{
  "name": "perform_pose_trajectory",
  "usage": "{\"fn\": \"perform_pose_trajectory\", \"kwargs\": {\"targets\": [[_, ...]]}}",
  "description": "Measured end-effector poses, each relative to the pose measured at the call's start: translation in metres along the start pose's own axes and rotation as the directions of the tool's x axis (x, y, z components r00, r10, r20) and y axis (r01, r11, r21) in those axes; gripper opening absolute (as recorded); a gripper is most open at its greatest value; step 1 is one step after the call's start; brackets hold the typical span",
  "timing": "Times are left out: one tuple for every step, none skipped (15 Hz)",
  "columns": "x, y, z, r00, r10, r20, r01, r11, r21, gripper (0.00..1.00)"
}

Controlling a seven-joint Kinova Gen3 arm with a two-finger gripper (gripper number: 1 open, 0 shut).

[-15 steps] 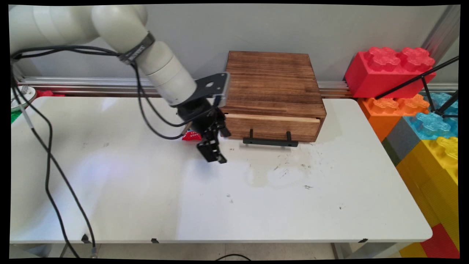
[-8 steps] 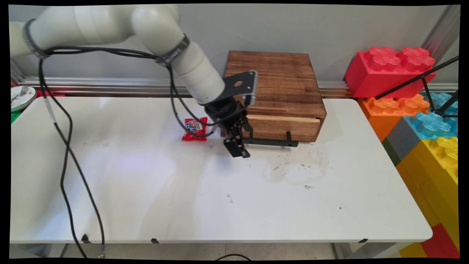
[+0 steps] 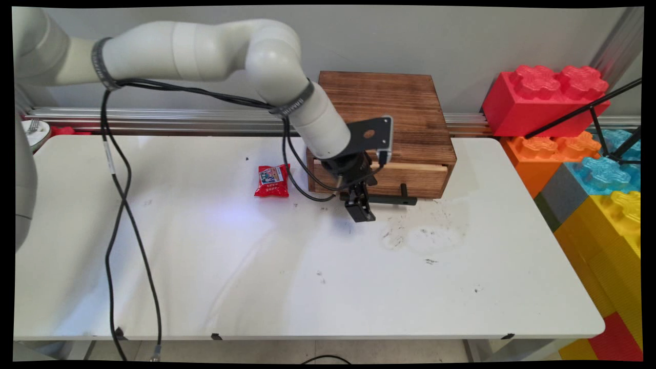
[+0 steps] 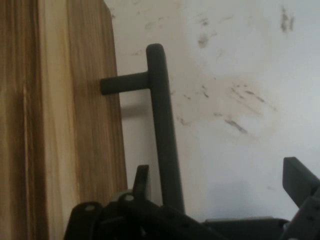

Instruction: Open the drawer

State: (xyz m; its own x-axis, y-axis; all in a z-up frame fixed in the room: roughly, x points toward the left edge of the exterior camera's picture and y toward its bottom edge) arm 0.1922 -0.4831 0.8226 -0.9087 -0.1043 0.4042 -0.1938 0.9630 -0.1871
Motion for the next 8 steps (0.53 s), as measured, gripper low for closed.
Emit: {"fn": "perform_pose_trajectory", "kwargs": {"targets": [[0.001,-0.001,0.005,1.000,0.005,0.002,-0.005,1.000,0.004,1.00],[0.003,-0.001,0.011,1.000,0.012,0.005,-0.012,1.000,0.009,1.00],[0.003,-0.002,0.018,1.000,0.018,0.008,-0.018,1.000,0.014,1.00],[0.004,-0.002,0.023,1.000,0.023,0.011,-0.023,1.000,0.018,1.00],[0.004,-0.002,0.028,1.000,0.025,0.013,-0.026,0.999,0.021,1.00],[0.005,-0.001,0.033,1.000,0.027,0.016,-0.028,0.999,0.023,1.00],[0.005,-0.001,0.037,0.999,0.027,0.018,-0.027,0.999,0.024,1.00],[0.004,0.000,0.041,0.999,0.025,0.021,-0.026,0.999,0.025,1.00]]}}
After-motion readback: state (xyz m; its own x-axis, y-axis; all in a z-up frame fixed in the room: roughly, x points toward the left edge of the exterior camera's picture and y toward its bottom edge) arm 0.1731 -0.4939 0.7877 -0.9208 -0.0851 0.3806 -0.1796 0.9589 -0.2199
